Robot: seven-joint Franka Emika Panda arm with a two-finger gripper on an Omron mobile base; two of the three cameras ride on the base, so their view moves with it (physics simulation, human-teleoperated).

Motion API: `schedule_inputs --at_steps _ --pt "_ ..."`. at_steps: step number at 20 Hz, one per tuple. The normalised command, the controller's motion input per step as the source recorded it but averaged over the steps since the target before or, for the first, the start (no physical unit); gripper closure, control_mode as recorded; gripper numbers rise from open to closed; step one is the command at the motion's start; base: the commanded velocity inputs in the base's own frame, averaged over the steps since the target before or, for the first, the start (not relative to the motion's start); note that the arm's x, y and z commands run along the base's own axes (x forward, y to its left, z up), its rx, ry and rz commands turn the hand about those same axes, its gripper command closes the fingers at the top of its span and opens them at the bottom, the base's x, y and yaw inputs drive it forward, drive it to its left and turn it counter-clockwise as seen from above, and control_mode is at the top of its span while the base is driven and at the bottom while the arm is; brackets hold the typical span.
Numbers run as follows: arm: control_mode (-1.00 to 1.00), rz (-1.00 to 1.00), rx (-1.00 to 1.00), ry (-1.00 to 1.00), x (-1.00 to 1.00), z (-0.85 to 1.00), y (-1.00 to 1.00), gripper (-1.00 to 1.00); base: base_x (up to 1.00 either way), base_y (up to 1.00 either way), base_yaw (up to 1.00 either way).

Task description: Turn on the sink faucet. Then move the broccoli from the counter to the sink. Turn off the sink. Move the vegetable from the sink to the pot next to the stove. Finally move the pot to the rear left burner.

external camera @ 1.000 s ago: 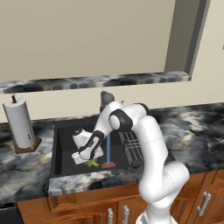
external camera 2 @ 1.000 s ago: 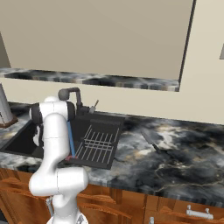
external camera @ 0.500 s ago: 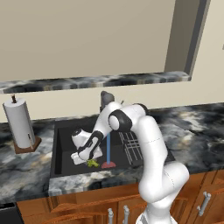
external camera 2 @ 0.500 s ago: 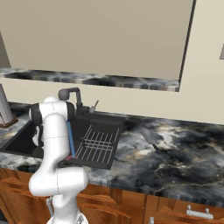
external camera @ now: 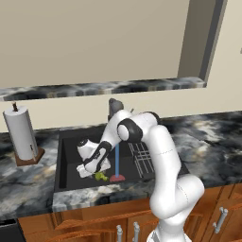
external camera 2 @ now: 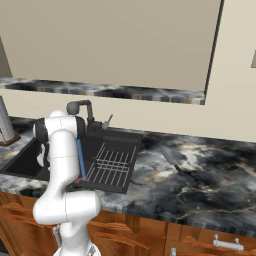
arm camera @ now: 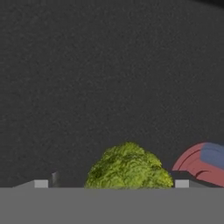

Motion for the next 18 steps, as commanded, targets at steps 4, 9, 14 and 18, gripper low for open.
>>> schedule_inputs --at_steps 4,9,14,18 --pt "-1.00 0.00 0.00 -0.04 -0.14 0.05 0.00 -1.00 0.00 0.00 0.00" --pt "-1.00 -0.02 0.00 -0.10 -0.25 0.22 0.00 -1.00 0.00 0.00 0.00" --pt "-1.00 -0.04 0.00 -0.12 -0.22 0.31 0.00 -1.00 0.00 0.00 0.00" --pt "-1.00 -0.05 0.00 -0.13 -0.18 0.46 0.00 -1.00 0.00 0.00 0.00"
